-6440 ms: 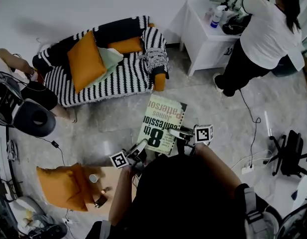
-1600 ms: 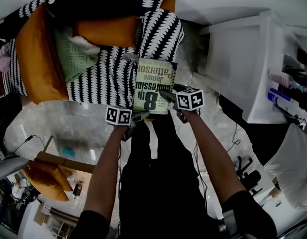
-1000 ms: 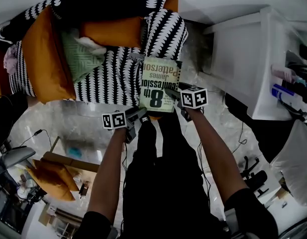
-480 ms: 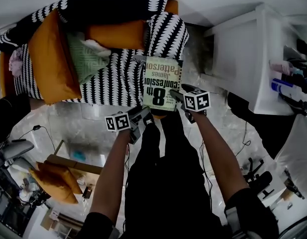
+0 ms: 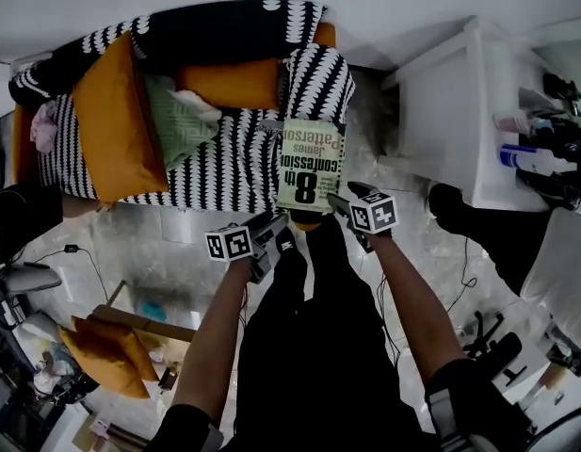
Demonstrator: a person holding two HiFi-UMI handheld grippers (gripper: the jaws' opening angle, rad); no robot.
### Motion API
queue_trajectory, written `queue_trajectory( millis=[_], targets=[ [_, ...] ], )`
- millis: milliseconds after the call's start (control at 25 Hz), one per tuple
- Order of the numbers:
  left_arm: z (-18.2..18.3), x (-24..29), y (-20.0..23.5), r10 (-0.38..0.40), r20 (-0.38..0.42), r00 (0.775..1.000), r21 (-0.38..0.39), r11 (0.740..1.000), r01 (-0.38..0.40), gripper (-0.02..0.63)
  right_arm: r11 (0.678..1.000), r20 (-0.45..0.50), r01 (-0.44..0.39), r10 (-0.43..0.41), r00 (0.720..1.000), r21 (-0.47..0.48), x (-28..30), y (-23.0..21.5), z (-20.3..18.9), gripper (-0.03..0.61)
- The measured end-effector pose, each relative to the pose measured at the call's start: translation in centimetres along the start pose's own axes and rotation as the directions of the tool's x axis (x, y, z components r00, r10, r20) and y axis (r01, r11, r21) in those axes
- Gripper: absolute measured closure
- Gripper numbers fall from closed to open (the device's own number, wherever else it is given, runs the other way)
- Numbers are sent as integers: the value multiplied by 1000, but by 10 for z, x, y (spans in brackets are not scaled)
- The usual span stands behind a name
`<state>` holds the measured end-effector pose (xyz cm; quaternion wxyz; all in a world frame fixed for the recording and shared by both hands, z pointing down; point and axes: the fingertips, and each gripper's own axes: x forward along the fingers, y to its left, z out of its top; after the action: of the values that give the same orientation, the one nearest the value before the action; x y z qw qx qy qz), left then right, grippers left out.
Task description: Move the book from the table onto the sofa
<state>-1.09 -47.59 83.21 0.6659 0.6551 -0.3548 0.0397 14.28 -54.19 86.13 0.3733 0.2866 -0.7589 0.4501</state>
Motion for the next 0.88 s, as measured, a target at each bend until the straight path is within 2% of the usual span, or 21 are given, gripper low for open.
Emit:
queue_trajectory(
  millis=[240,360,480,600,680,760,880],
  targets=[
    [-4,-29,-36,-86,13,996,67,994,85,324,999,54,30,-29,998,-30,-30,38,-14,420],
    [-21,-47,-48,-85,6,996,106,991,84,333,999,61,2,1,998,-43,-46,69,-31,486],
    [-38,-67,-62,-106,13,994,139,985,103,421,996,69,-15,22,997,-93,-61,101,-48,541],
    [-48,-94,-72,-114,62,992,133,986,105,528,995,119,-45,56,991,-89,-76,134,-61,566],
    [-56,-109,-77,-118,81,990,133,985,107,565,995,159,-57,69,985,-81,-87,151,-67,568],
    [-63,-123,-85,-148,85,985,127,982,137,595,994,199,-60,78,977,-94,-99,169,-71,570],
    [-66,-142,-106,-219,105,970,130,970,205,603,990,258,-50,84,963,-136,-117,192,-73,571]
  ],
)
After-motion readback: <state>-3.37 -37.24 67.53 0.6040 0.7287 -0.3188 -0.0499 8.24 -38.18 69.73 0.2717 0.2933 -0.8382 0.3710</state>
